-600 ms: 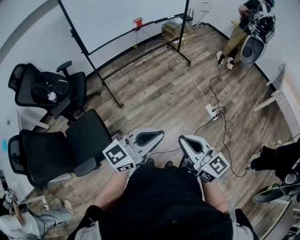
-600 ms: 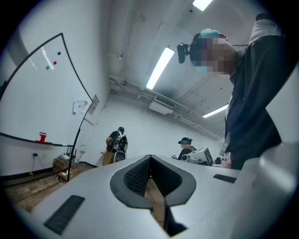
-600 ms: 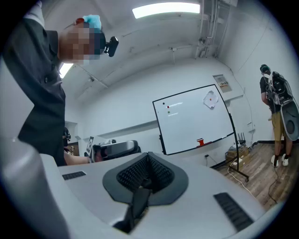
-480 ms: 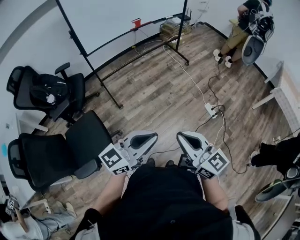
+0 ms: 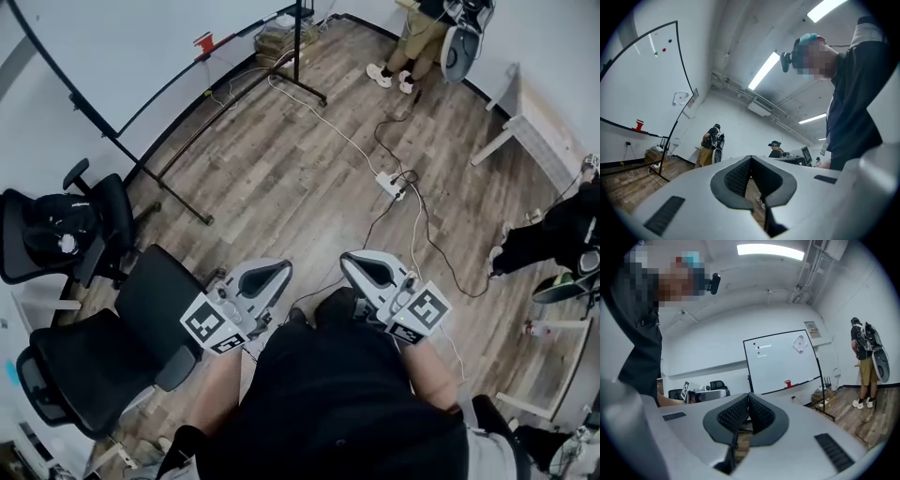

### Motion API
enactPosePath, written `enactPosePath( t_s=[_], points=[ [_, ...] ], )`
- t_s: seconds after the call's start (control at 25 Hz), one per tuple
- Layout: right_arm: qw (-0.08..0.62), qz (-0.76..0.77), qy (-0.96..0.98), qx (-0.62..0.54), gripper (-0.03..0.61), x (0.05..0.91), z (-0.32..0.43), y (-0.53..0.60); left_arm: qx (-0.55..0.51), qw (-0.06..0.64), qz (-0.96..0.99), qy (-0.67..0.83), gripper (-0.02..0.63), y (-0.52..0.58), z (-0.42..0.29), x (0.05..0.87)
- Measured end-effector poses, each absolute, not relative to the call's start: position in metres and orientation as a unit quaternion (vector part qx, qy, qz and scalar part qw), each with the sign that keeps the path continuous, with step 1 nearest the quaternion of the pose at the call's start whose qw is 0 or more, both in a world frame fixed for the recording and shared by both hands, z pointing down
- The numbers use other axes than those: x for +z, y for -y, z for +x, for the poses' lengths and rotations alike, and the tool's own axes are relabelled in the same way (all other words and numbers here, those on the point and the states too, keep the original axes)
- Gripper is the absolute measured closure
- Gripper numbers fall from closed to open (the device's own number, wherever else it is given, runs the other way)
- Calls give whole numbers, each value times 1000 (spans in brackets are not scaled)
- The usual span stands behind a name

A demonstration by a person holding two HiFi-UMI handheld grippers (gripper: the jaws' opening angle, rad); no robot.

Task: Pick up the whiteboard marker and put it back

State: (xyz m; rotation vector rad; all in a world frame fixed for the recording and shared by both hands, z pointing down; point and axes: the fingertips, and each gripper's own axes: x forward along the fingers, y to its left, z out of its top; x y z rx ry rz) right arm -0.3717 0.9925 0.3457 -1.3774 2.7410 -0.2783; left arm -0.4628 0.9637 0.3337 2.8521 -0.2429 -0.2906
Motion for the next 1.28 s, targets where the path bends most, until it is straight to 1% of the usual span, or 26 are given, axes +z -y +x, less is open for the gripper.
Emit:
enactPosePath(
  t_s=[0.16,0.28,0.52,0.68,0.96,1.12,1.28],
  points=[
    [17,-457,-885,-90,558,351,-362,-984,-102,141,983,66,601,-947,-444,337],
    [23,-455,-886,-84,558,349,-356,-966,-91,140,984,55,601,-931,-424,341],
    [23,-438,-895,-86,558,362,-320,-897,-70,143,985,67,601,-865,-385,348],
    [25,-424,-903,-69,558,353,-281,-837,-59,150,983,84,601,-803,-351,348],
    [36,-417,-905,-70,558,337,-192,-742,-51,132,983,117,601,-707,-289,334],
    [37,-407,-910,-76,558,339,-161,-704,-43,131,981,134,601,-669,-261,333],
    [27,-397,-915,-70,558,341,-145,-671,-40,124,981,143,601,-639,-240,331]
  ],
)
